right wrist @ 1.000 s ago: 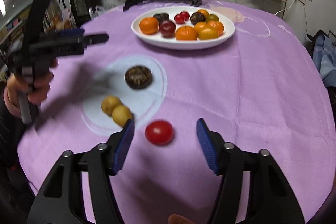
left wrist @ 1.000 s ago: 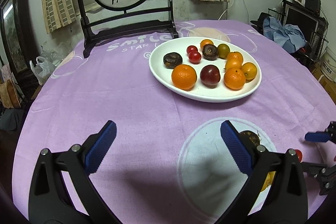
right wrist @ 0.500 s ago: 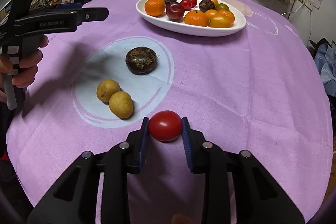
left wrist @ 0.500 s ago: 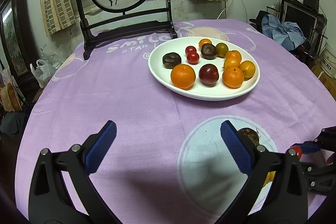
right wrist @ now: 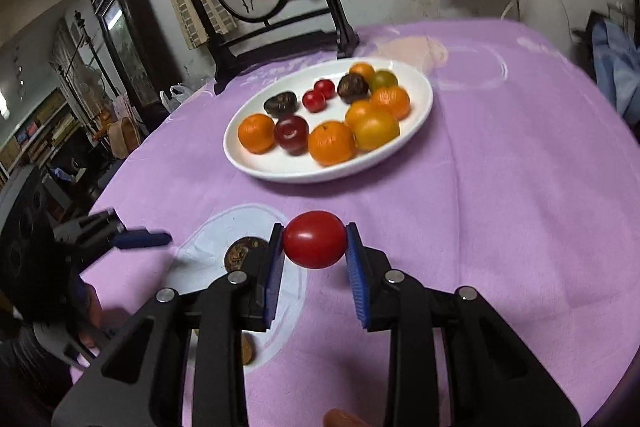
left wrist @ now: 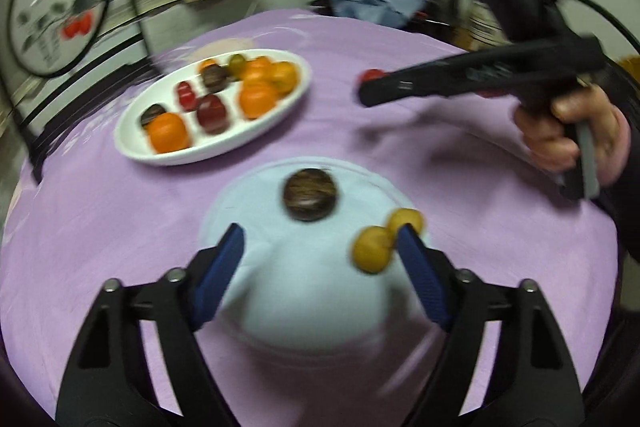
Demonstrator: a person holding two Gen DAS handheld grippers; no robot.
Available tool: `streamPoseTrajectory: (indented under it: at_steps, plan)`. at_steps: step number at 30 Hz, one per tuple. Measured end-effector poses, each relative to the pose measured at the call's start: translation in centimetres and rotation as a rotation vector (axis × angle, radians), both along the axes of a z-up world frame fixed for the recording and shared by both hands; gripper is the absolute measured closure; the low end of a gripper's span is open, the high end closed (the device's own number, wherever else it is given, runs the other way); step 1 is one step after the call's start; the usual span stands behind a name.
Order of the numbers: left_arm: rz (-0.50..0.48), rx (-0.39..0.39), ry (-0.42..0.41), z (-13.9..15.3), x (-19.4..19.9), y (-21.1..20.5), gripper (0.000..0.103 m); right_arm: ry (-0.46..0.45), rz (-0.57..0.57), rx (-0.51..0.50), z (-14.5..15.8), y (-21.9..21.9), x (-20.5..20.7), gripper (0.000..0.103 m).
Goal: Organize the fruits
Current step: 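Grasp a small yellow fruit with the left gripper while the right gripper holds the tomato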
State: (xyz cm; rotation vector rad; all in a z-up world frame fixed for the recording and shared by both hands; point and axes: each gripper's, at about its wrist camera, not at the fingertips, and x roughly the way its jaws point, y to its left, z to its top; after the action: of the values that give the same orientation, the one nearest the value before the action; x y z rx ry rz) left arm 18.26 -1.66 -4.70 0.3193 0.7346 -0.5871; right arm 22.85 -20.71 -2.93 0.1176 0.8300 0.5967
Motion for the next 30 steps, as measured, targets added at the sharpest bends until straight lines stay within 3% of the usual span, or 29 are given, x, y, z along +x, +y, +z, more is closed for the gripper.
streamPoseTrajectory:
  at_steps: [10,17,25,30]
  plan:
    - [-0.099,0.068,0.052,-1.9,-0.2,-1.6,0.064,0.001,0.015,0.001,0.0,0.2,-0.5,0.073]
    - [-0.099,0.076,0.043,-2.3,-0.1,-2.1,0.065,-0.003,0.021,0.006,0.2,0.4,-0.7,0.072]
    - [-0.097,0.081,0.050,-2.6,0.2,-2.6,0.076,-0.001,0.023,-0.014,-0.1,0.7,-0.6,0.073]
    - [-0.093,0.084,0.047,-2.5,0.1,-2.7,0.076,0.006,0.019,-0.016,-0.3,0.7,-0.5,0.073]
